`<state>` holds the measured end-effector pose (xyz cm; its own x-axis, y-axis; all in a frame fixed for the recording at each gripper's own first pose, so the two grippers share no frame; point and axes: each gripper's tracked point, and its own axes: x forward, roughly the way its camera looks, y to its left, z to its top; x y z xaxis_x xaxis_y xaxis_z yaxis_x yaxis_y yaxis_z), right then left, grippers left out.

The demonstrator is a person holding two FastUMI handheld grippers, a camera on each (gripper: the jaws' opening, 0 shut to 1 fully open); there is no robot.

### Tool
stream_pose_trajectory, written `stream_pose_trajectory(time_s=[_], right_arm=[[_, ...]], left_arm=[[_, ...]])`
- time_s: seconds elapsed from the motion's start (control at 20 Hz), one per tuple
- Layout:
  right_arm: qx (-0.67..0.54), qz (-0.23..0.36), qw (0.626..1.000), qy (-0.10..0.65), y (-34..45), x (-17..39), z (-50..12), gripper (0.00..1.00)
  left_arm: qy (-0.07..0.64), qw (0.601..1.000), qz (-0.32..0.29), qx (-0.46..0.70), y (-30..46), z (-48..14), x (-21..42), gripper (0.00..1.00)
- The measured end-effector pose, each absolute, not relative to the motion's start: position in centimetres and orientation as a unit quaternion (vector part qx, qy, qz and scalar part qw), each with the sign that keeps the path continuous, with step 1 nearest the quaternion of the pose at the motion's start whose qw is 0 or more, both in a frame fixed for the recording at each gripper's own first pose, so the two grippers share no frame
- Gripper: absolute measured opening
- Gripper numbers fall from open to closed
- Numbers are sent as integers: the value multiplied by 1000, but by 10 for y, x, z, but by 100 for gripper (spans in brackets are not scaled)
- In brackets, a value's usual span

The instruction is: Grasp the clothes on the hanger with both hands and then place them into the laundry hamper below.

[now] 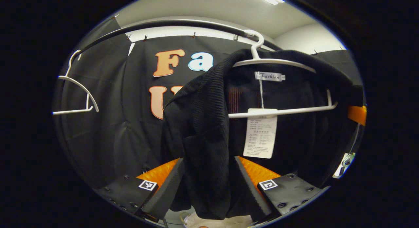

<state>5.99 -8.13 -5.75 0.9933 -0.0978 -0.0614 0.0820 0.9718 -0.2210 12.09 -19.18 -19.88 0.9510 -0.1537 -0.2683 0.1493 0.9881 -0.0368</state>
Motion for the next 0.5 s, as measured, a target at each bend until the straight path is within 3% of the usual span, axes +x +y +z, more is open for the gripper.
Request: stream_pose_trajectory(time_s=[0.05, 0.4, 0.5], right_arm=[[-110, -44, 992, 34, -82, 60, -55, 3], [-103, -35, 993, 35, -88, 59, -47, 3], [-99, -38, 994, 29, -95, 57, -37, 3]], left_arm=[[137, 988, -70, -4, -190, -203, 125, 92], [134, 989, -56, -25, -173, -204, 142, 13], [134, 989, -56, -36, -156, -199, 140, 7]])
